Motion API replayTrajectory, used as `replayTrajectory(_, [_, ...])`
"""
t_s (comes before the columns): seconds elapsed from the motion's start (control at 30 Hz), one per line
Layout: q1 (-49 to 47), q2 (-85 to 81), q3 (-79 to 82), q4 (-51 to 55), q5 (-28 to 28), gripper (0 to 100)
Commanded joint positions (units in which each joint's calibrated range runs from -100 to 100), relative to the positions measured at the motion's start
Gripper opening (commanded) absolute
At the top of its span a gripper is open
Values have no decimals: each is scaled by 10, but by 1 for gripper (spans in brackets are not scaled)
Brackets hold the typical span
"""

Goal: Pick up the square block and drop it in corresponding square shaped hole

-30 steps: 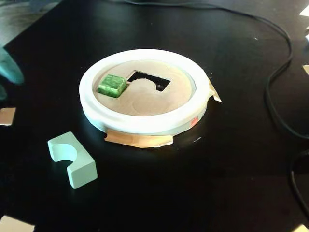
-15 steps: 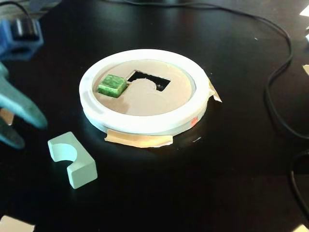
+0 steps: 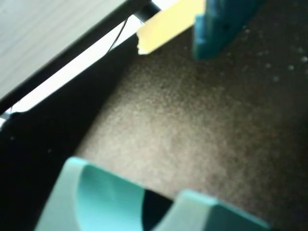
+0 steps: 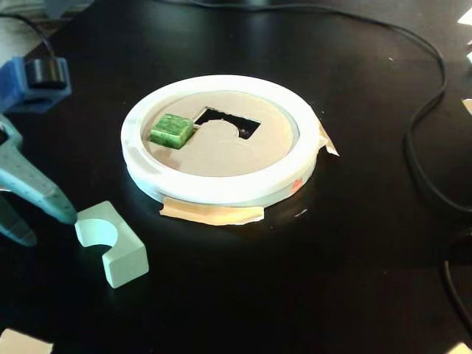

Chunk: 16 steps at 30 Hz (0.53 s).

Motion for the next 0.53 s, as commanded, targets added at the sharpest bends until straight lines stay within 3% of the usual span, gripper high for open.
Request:
replayTrajectory(0.0, [-1,-5,0,-14,3,76])
replayTrajectory(0.5, [14,-5,1,-14,3,76])
